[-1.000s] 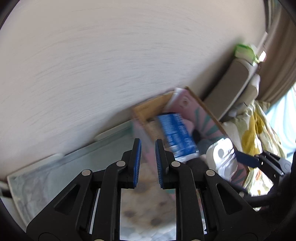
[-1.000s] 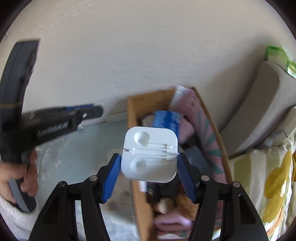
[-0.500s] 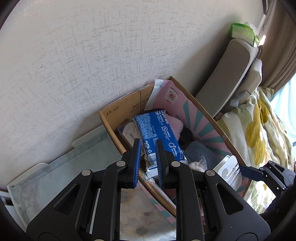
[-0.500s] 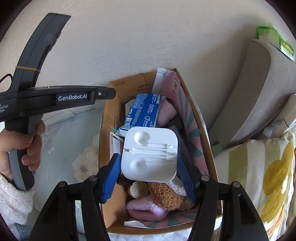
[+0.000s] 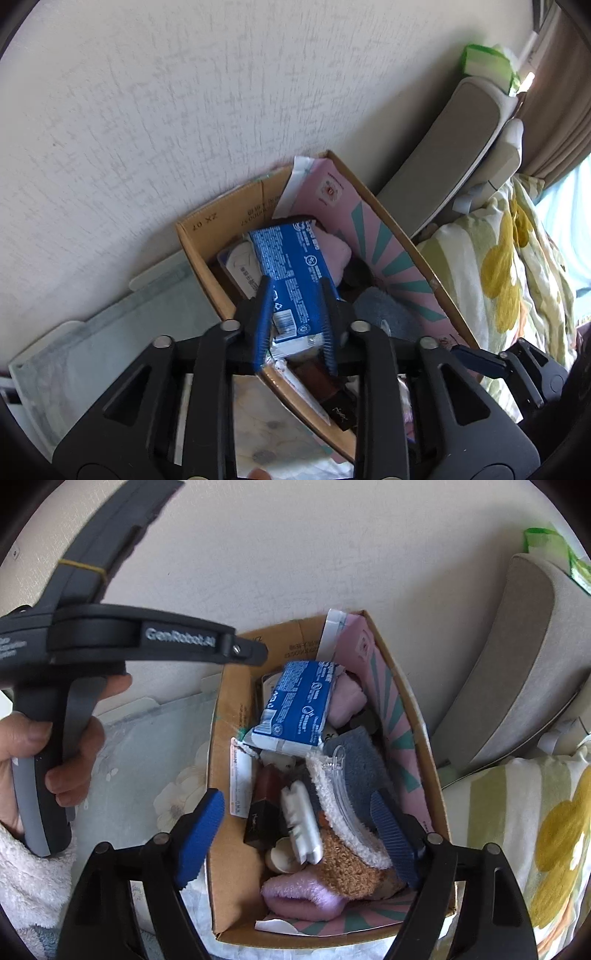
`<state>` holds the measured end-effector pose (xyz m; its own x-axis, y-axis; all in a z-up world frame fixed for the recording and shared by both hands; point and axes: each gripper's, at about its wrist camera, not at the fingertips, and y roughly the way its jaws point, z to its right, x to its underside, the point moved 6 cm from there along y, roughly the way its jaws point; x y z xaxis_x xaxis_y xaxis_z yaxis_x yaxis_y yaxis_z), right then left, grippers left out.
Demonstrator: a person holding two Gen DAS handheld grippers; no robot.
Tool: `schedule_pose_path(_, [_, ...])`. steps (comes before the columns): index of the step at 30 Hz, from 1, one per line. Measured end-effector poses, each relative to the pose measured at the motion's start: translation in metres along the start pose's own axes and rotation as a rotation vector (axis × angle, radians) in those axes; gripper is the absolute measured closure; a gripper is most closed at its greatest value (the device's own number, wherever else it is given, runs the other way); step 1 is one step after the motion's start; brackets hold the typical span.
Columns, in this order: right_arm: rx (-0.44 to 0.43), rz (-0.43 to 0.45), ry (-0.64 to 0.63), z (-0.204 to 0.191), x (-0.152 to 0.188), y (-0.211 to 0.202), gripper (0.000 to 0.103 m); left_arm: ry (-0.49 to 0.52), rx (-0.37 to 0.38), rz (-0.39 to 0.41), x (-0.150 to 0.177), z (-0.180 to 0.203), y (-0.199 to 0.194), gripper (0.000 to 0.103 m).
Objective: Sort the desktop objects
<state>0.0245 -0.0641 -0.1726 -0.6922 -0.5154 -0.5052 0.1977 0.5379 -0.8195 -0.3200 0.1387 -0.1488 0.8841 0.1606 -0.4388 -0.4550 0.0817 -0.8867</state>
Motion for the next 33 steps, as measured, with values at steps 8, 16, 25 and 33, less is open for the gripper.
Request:
schedule_pose_path(8, [0.004, 0.010, 0.042, 0.008, 0.005, -0.004, 0.024, -0.034, 0.009, 0.030, 0.008, 0.001, 0.004, 0.000])
schedule_pose_path(16, [0.015, 0.026, 0.042, 0.004, 0.002, -0.009, 0.024, -0.073, -0.011, 0.051, 0.016, -0.016, -0.013, 0.000])
schedule_pose_path(25, [0.027, 0.043, 0.029, -0.012, -0.001, -0.014, 0.000, -0.128, -0.056, 0.107, 0.028, -0.052, -0.054, 0.000])
schedule_pose_path(33, [0.028, 0.065, -0.006, -0.040, -0.009, -0.023, 0.000, -0.194, -0.118, 0.176, 0.052, -0.088, -0.104, 0.000])
